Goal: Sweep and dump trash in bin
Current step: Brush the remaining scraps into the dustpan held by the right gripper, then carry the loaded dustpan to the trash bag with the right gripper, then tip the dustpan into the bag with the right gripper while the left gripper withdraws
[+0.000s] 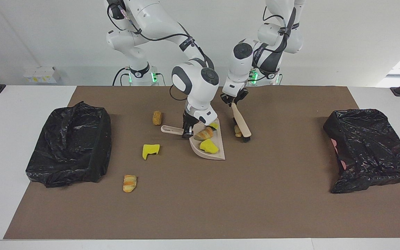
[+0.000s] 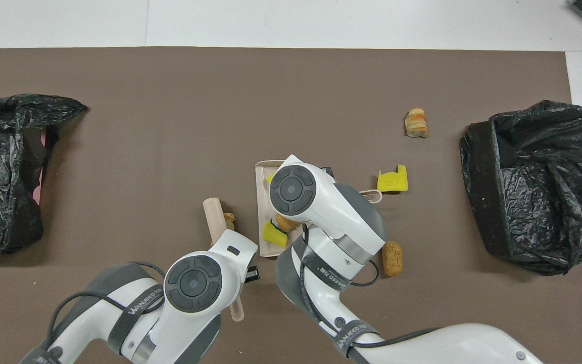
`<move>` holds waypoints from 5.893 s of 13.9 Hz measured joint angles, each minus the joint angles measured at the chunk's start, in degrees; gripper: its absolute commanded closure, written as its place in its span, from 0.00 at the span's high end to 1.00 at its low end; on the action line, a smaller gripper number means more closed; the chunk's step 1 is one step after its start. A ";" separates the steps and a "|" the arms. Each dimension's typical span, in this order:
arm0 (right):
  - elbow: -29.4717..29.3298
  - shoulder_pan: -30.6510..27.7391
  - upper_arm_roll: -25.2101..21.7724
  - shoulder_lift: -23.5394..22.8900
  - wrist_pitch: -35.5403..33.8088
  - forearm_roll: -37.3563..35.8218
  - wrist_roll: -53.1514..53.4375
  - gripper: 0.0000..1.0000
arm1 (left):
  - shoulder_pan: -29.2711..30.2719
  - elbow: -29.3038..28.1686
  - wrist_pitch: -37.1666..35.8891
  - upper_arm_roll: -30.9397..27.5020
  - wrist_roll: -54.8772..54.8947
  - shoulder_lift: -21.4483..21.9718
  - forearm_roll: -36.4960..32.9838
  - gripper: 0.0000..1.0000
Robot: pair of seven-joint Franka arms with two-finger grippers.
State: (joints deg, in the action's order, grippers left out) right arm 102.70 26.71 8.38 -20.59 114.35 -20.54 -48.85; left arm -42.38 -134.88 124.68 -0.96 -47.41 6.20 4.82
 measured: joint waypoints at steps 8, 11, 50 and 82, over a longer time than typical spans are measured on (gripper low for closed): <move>1.91 -0.01 0.06 0.71 1.67 0.03 0.00 0.00 | 4.65 4.98 -8.16 -1.69 7.21 -0.53 0.64 0.00; 2.00 -0.01 0.06 0.72 1.67 0.06 0.00 0.00 | 4.76 1.37 -6.25 -1.28 9.38 -0.49 0.81 0.00; 6.08 -43.66 -1.43 22.77 -4.16 18.71 -45.75 0.00 | -11.56 -4.76 3.96 0.20 -2.94 1.25 2.83 0.25; 15.26 -38.86 -0.60 25.22 -5.87 -47.77 -23.92 0.00 | 37.37 38.29 -25.86 -2.24 48.90 -9.09 0.78 1.00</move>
State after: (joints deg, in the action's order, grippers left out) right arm 117.96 -12.15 7.78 4.63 108.49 -68.31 -72.77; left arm -5.01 -96.59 98.83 -3.20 1.49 -2.89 5.60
